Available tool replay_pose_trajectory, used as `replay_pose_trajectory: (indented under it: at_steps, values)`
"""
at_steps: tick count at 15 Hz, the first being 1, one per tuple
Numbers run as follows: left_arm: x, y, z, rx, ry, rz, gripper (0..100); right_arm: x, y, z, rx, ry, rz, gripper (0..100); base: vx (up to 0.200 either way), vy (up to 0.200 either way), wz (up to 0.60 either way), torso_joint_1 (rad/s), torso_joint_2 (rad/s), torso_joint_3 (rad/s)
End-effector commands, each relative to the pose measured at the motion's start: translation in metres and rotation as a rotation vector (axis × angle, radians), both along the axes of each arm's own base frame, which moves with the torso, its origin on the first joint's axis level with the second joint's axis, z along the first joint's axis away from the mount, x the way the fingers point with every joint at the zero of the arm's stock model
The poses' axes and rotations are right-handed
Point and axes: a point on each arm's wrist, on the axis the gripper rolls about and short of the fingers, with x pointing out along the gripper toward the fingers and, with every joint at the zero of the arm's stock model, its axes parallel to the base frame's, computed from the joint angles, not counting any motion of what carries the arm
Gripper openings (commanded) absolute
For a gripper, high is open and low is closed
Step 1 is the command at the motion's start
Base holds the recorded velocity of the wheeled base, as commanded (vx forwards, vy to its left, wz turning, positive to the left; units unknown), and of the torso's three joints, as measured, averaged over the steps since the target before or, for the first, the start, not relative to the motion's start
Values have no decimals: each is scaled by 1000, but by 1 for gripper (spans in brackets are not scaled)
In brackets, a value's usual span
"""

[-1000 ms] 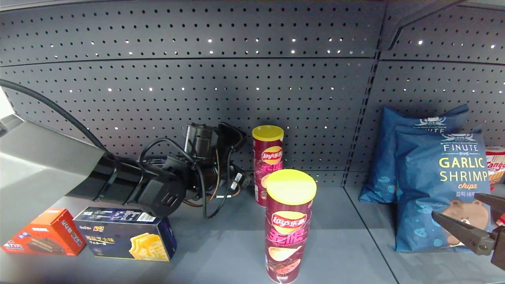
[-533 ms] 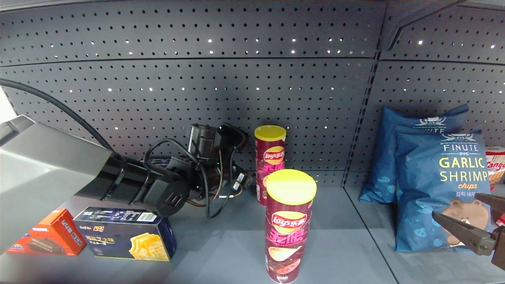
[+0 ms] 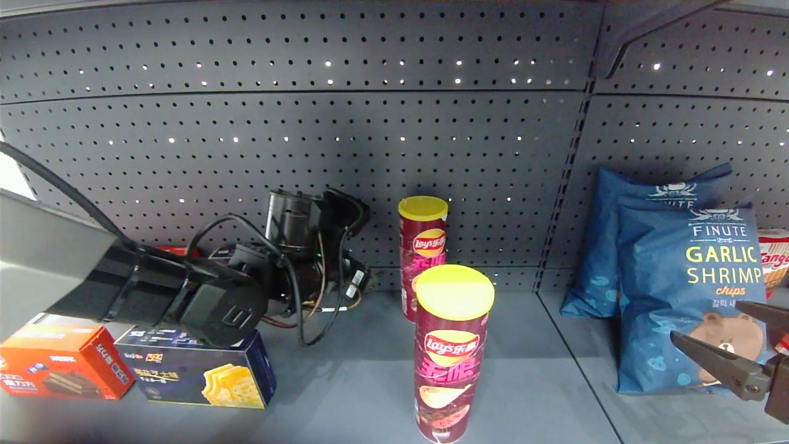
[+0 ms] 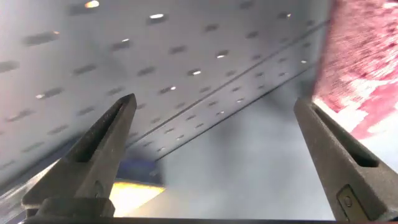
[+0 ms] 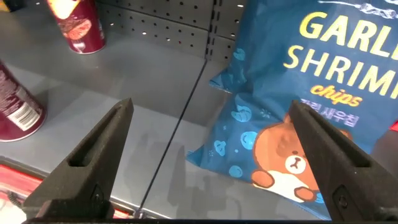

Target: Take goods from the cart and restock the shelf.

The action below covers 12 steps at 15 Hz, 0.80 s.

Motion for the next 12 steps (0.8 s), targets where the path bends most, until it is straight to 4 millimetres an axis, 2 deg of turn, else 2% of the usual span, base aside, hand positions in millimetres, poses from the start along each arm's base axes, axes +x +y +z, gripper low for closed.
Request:
replay_pose_trajectory:
  at_steps: [1, 2, 3, 4, 5, 6, 7, 12]
  values:
    - [-13, 20, 32, -40, -71, 36, 100, 5, 8, -3, -11, 28, 53, 100, 0, 0, 0, 0, 0, 0]
    - [-18, 27, 45, -54, -101, 50, 100, 8, 15, -8, -23, 58, 90, 100, 0, 0, 0, 0, 0, 0]
    - [-19, 30, 48, -58, -110, 54, 100, 9, 17, -9, -28, 66, 101, 100, 0, 0, 0, 0, 0, 0]
    - [-27, 45, 57, -66, -130, 90, 100, 15, 26, -15, -47, 108, 145, 100, 0, 0, 0, 0, 0, 0]
    - [-31, 54, 58, -64, -133, 111, 100, 17, 31, -18, -56, 128, 175, 100, 0, 0, 0, 0, 0, 0]
    - [-31, 54, 58, -64, -133, 111, 100, 17, 31, -18, -56, 128, 175, 100, 0, 0, 0, 0, 0, 0]
    - [-41, 69, 59, -67, -144, 145, 100, 21, 43, -25, -79, 173, 230, 100, 0, 0, 0, 0, 0, 0]
    - [-51, 78, 68, -81, -184, 159, 100, 36, 74, -28, -125, 208, 306, 100, 0, 0, 0, 0, 0, 0]
